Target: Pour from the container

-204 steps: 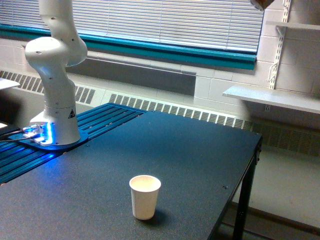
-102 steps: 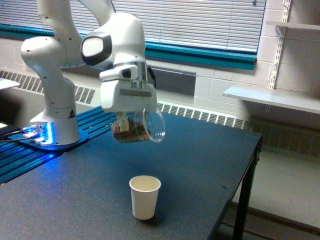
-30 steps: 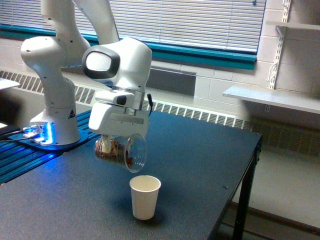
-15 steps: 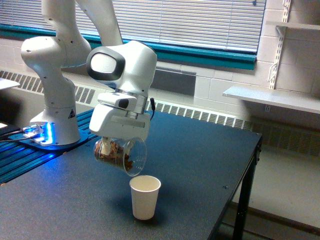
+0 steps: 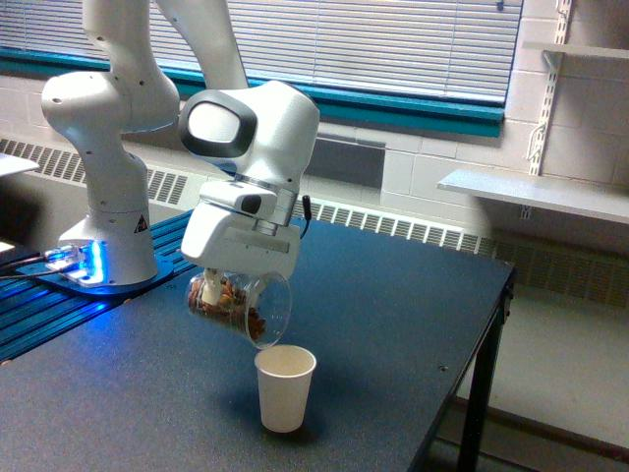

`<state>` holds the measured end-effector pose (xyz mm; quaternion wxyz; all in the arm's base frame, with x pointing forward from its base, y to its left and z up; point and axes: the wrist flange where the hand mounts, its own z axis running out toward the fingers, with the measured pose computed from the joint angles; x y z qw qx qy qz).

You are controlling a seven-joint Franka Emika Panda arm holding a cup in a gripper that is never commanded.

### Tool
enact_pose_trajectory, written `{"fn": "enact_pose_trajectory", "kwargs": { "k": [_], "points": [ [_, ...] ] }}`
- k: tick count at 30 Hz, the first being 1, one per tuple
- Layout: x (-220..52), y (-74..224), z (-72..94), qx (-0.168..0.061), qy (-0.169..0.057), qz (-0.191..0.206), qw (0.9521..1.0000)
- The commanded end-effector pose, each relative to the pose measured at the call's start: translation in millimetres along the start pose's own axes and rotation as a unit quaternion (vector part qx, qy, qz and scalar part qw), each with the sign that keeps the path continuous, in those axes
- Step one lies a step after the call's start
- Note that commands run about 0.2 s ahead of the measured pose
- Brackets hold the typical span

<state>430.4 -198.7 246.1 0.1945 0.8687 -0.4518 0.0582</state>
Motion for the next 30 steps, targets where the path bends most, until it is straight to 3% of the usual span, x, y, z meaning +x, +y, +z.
{"fn": "enact_pose_trajectory", "kwargs": {
  "k": [1, 30],
  "points": [
    [4.3, -4.9, -5.1, -0.011, 0.006, -0.011, 0.9999],
    [2.5, -11.4, -5.9, -0.042, 0.001, -0.043, 0.9982]
  ]
}}
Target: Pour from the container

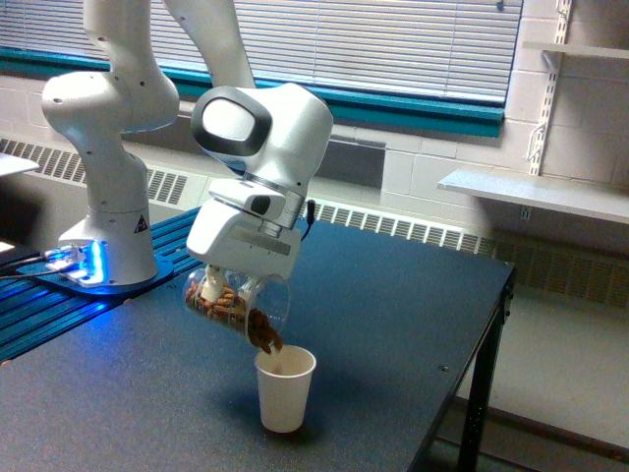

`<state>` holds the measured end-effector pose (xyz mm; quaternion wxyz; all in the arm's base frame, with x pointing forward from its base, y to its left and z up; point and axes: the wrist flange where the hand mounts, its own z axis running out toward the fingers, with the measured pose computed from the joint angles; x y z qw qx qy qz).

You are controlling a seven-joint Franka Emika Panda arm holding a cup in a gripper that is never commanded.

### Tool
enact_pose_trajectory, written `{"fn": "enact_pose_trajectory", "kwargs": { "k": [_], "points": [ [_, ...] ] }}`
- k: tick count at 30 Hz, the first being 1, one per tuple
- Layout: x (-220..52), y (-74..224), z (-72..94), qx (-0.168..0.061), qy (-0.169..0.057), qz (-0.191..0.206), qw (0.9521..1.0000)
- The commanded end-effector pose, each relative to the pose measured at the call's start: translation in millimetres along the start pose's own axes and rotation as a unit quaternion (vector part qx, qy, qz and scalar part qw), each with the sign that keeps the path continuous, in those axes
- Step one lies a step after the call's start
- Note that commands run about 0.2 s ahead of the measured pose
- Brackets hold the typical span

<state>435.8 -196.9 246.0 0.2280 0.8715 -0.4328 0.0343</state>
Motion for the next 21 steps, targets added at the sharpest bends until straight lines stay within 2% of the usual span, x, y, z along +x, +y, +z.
{"fn": "enact_pose_trajectory", "kwargs": {
  "k": [1, 21],
  "points": [
    [1.1, -5.9, -5.6, -0.006, 0.005, -0.020, 0.9998],
    [0.4, -9.3, -7.3, -0.020, 0.000, -0.029, 0.9994]
  ]
}}
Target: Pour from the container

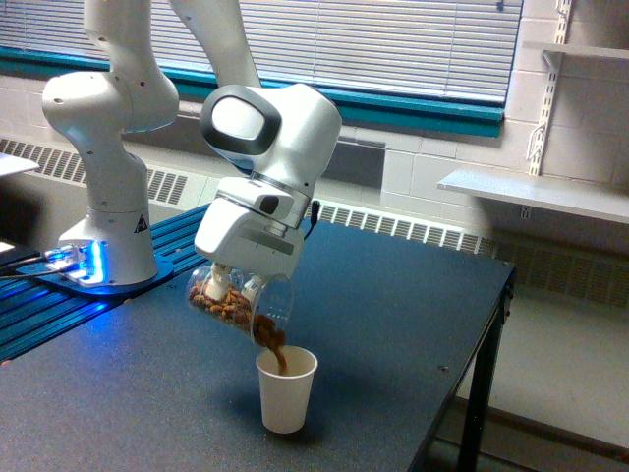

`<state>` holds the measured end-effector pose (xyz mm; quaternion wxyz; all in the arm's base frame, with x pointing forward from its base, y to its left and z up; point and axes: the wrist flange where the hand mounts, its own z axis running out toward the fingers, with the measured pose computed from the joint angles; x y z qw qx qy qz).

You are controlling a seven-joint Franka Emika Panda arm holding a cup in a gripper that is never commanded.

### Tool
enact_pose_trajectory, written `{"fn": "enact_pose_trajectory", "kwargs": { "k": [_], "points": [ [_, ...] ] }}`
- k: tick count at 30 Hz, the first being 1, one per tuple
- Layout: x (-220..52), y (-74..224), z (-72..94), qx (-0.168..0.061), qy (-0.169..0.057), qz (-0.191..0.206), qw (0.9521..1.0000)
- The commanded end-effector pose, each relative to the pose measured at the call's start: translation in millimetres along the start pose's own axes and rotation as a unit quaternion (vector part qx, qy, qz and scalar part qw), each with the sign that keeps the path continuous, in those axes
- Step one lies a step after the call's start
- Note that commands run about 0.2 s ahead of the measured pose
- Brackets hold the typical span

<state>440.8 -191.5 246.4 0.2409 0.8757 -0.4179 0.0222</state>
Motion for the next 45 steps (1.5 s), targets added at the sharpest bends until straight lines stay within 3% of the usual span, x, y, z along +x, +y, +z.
{"fn": "enact_pose_trajectory", "kwargs": {
  "k": [1, 45],
  "points": [
    [1, -3, -3.9, -0.006, 0.001, -0.010, 0.9999],
    [15, -3, -11.5, -0.035, 0.001, -0.035, 0.9988]
  ]
}}
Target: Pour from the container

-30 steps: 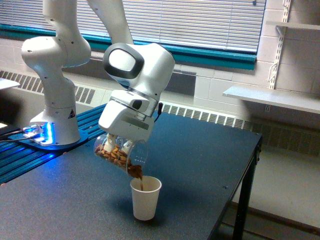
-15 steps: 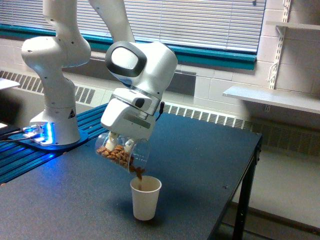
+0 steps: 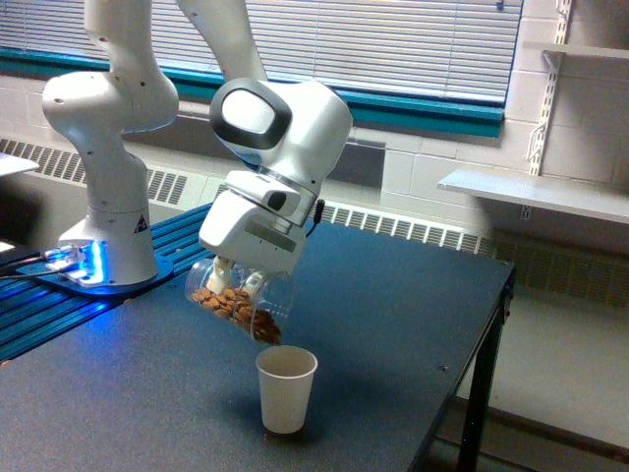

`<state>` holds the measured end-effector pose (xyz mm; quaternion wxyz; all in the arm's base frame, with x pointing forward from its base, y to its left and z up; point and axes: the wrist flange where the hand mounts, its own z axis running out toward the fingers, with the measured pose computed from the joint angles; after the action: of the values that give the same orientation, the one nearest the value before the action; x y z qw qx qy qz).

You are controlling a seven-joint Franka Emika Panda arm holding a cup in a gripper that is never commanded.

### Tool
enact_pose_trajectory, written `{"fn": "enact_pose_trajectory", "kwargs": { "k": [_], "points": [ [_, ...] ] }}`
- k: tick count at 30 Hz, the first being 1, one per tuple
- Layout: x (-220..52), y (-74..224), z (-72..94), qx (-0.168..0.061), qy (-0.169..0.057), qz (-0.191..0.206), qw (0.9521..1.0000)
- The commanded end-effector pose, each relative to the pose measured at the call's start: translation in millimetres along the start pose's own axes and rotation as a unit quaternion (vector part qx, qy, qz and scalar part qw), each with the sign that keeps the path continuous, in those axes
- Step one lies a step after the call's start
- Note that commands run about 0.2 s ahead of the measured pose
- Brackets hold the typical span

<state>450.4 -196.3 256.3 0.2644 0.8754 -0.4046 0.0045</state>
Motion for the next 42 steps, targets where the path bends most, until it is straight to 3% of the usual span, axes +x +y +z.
{"fn": "enact_pose_trajectory", "kwargs": {
  "k": [1, 42],
  "points": [
    [3.3, -2.0, -3.5, -0.008, 0.003, -0.020, 0.9998],
    [7.2, -1.4, -9.3, -0.041, -0.006, -0.061, 0.9972]
  ]
}}
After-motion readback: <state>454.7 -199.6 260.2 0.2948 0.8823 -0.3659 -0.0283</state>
